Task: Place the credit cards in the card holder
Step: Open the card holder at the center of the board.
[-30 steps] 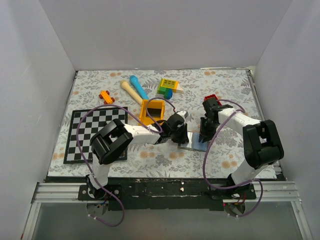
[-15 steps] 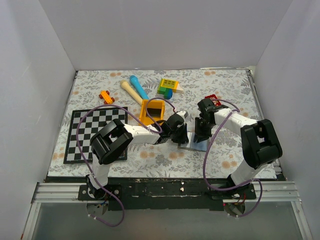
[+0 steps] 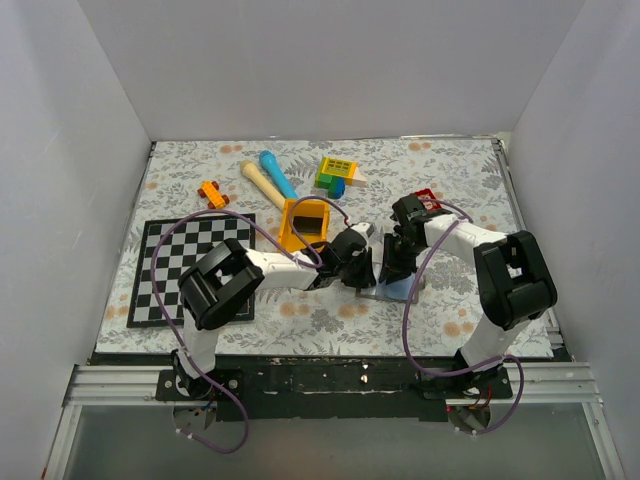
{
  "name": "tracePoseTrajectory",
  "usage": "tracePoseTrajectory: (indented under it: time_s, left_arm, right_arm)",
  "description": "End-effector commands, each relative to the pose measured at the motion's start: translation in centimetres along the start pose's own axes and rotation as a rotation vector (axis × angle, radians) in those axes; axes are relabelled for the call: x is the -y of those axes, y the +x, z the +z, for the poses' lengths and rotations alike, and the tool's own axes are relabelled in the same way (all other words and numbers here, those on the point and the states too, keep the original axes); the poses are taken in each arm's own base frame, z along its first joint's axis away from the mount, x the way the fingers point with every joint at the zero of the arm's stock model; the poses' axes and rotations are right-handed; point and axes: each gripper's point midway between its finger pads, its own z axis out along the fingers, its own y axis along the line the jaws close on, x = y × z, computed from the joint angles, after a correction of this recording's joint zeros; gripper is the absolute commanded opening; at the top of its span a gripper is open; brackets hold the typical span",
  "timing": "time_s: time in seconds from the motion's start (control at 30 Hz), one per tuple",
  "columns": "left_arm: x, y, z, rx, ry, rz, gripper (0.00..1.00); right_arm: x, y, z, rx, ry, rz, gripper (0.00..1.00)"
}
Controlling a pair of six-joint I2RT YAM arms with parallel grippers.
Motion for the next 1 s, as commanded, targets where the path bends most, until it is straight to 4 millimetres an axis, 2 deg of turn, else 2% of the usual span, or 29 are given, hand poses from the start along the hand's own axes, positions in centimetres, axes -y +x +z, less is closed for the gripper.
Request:
tracePoseTrajectory:
  time_s: [0.0,0.27,0.4,0.67,0.9,0.97]
  left_arm:
    - [-1.3,1.0,-1.9,-0.029,-0.059,0.010,0.08]
    - [-0.2,0.6,-3.9,-0.008,-0.022,0.004,0.07]
    - [1.5,-0.3,-4.2,0.021,0.031,0.015,0.07]
    - [4.5,-2.0,-3.8,0.046,0.112,0.057,0.06]
    - [5.1,-2.0,-2.8,0.043,0.125,0.067,0.06]
    - [4.7,-1.8,-2.2,0.037,0.112,0.070,0.07]
  right_arm:
    - [-1.1,-1.5,0.6,0.035,-0.032,-0.006,0.33]
    - [-0.9,-1.4,1.1,0.028,-0.027,-0.003,0.32]
    - [-0.8,-1.4,1.2,0.025,-0.025,-0.001,0.32]
    - [-0.8,-1.3,1.6,0.015,-0.027,0.006,0.32]
    - [-0.8,-1.2,1.8,0.009,-0.029,0.007,0.32]
    - [-0.8,-1.3,1.8,0.013,-0.029,0.005,0.32]
